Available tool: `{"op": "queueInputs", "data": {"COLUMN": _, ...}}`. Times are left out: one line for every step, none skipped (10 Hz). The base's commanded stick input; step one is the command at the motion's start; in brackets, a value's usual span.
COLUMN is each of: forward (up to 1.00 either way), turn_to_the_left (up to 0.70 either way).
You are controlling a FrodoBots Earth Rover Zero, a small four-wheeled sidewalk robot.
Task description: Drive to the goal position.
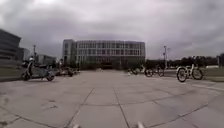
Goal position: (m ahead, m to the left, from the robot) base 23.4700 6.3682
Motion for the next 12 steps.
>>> {"op": "queueInputs", "data": {"forward": 0.45, "turn_to_the_left": 0.0}}
{"op": "queueInputs", "data": {"forward": 0.45, "turn_to_the_left": 0.0}}
{"op": "queueInputs", "data": {"forward": 0.45, "turn_to_the_left": 0.0}}
{"op": "queueInputs", "data": {"forward": 0.45, "turn_to_the_left": 0.0}}
{"op": "queueInputs", "data": {"forward": 0.45, "turn_to_the_left": 0.0}}
{"op": "queueInputs", "data": {"forward": 0.45, "turn_to_the_left": 0.0}}
{"op": "queueInputs", "data": {"forward": 0.45, "turn_to_the_left": 0.0}}
{"op": "queueInputs", "data": {"forward": 0.45, "turn_to_the_left": 0.0}}
{"op": "queueInputs", "data": {"forward": 0.45, "turn_to_the_left": 0.0}}
{"op": "queueInputs", "data": {"forward": 0.45, "turn_to_the_left": 0.0}}
{"op": "queueInputs", "data": {"forward": 0.45, "turn_to_the_left": 0.0}}
{"op": "queueInputs", "data": {"forward": 0.45, "turn_to_the_left": 0.0}}
